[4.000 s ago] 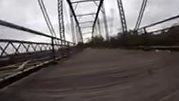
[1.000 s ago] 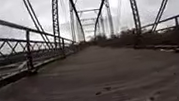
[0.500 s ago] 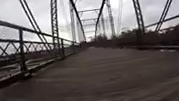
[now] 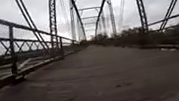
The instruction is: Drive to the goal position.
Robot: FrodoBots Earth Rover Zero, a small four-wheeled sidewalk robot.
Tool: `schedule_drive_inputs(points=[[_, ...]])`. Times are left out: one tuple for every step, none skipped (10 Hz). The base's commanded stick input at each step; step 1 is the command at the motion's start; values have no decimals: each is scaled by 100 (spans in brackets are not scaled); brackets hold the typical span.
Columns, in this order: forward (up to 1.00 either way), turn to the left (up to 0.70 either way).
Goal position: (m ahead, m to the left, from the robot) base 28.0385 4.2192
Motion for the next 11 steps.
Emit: schedule_drive_inputs(points=[[70, 0], [70, 0], [70, 0], [70, 0], [70, 0], [70, 0], [70, 0], [70, 0], [70, 0], [70, 0], [70, 0]])
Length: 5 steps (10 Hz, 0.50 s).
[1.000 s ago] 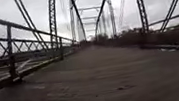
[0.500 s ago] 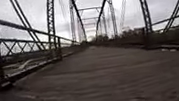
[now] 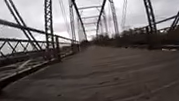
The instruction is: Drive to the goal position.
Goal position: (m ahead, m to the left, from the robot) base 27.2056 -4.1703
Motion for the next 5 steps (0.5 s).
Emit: schedule_drive_inputs(points=[[70, 0], [70, 0], [70, 0], [70, 0], [70, 0]])
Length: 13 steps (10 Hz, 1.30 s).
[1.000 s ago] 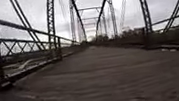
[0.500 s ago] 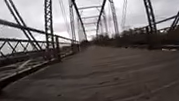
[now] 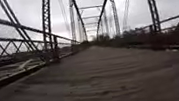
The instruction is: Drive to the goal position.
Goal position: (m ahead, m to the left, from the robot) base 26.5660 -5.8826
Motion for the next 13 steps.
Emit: schedule_drive_inputs(points=[[70, 0], [70, 0], [70, 0], [70, 0], [70, 0], [70, 0], [70, 0], [70, 0], [70, 0], [70, -8], [70, -34], [70, -35], [70, -34]])
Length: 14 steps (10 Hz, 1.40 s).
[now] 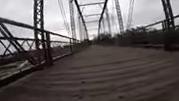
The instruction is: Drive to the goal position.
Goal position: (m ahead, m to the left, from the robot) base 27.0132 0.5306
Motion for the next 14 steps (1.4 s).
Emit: schedule_drive_inputs(points=[[70, -33], [70, -14], [70, 0], [70, 0], [70, 0], [70, 0], [70, 0], [70, 0], [70, 0], [70, 0], [70, 0], [70, 0], [70, 0], [70, 0]])
